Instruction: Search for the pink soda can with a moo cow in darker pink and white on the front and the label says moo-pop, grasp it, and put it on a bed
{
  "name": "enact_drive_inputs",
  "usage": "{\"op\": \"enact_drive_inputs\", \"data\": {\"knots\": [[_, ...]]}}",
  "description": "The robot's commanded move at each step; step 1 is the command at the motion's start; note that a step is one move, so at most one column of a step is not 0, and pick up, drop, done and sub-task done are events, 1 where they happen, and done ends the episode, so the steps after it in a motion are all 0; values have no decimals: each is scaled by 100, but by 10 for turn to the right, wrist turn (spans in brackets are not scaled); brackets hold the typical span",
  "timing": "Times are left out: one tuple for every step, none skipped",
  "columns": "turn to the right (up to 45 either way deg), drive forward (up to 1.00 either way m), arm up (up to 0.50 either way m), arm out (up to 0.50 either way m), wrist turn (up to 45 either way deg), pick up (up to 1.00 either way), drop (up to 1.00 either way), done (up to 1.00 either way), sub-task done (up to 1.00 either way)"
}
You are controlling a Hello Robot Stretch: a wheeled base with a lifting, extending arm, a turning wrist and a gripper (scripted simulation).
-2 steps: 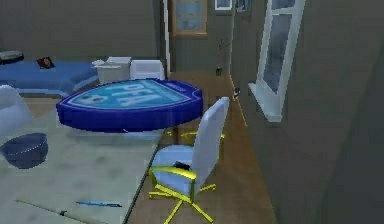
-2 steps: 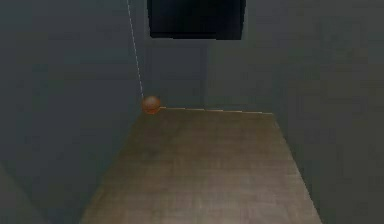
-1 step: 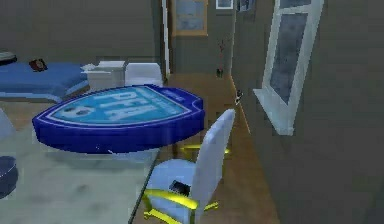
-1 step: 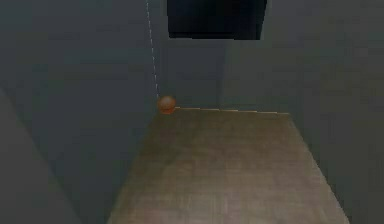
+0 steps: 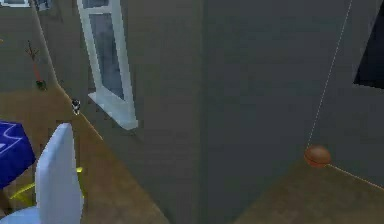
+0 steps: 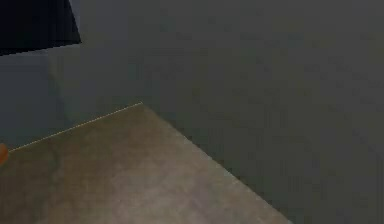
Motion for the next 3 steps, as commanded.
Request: {"op": "enact_drive_inputs", "data": {"knots": [[450,0,0,0,0,0,0,0,0],[420,0,0,0,0,0,0,0,0],[0,10,0,0,0,0,0,0,0]]}}
